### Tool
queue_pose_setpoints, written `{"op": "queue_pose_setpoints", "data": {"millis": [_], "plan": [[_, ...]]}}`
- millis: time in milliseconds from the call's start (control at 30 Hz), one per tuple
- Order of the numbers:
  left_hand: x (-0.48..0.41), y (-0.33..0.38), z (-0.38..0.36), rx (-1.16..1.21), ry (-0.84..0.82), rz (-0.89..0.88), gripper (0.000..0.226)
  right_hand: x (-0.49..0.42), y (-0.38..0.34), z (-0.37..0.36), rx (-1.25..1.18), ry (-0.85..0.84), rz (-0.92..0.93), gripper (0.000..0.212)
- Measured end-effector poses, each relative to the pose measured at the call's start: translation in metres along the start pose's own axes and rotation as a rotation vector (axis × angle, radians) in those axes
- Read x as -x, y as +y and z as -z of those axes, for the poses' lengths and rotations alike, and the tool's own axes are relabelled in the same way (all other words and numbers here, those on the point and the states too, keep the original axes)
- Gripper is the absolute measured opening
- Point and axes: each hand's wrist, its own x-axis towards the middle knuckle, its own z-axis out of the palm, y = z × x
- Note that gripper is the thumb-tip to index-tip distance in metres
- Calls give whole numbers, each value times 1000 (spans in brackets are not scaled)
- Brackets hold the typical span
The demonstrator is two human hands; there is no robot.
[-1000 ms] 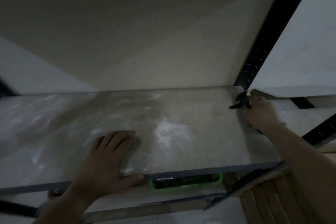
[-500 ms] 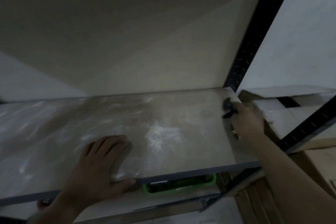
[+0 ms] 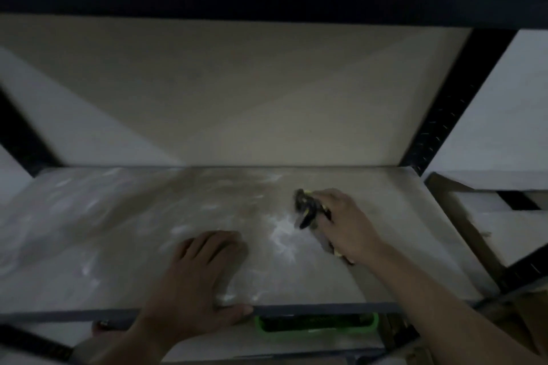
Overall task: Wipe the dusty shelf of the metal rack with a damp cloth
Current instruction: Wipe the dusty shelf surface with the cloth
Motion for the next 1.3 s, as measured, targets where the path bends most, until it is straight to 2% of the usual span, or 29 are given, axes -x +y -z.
{"op": "queue_pose_setpoints", "data": {"millis": [33, 100, 167, 233, 267, 333, 400, 433, 533, 600, 667, 800, 867, 967, 1000, 1067, 1133, 1200, 1267, 1300], "plan": [[0, 0, 0, -1, 9, -7, 90, -11, 9, 5, 11, 86, 4, 52], [0, 1, 1, 6, 21, -13, 90, -31, 38, 21, 143, 211, -124, 51], [0, 1, 2, 12, 31, -9, 89, -43, 58, 24, 252, 162, -330, 47], [-1, 2, 3, 18, 41, -16, 88, -43, 46, 8, 347, 118, -398, 43], [-1, 2, 4, 16, 51, -20, 88, -41, 33, -5, 344, 124, -338, 43], [-2, 3, 3, 0, 72, -33, 88, -34, 4, -24, 256, 92, -106, 47], [-2, 2, 1, -7, 81, -41, 88, -34, -18, -26, 115, -62, 46, 46], [-2, 2, 1, -2, 78, -41, 88, -39, -20, -21, 58, -82, 60, 45], [-2, 1, 0, 2, 57, -28, 89, -68, -4, -12, 90, 68, -20, 54], [-2, 1, -1, -5, 43, -19, 90, -85, 0, -11, 166, -6, -146, 59], [-1, 1, -2, -2, 29, -11, 91, -94, -12, -19, 178, -82, -172, 61], [0, 1, -4, 22, 27, 3, 93, -90, -49, -40, 125, -109, 9, 53], [1, 2, -3, 22, 17, 16, 93, -79, -64, -38, -30, -221, 151, 47], [1, 4, -1, 40, 10, 36, 91, -58, -79, -10, -230, -400, 146, 34], [1, 4, -1, 50, 12, 34, 89, -53, -74, -3, -256, -376, 135, 31], [1, 2, -2, 65, 5, 37, 89, -45, -55, 10, -203, -155, 71, 30], [2, 1, -2, 62, -17, 50, 91, -38, -17, 30, -3, 58, -50, 31], [2, 1, -3, 41, -15, 52, 93, -22, 25, 53, 363, 26, -122, 36], [3, 1, -4, 35, 6, 40, 91, 1, 62, 66, 566, -89, -193, 46], [3, 1, -4, 37, 12, 36, 90, 12, 70, 69, 591, -118, -229, 45]]}}
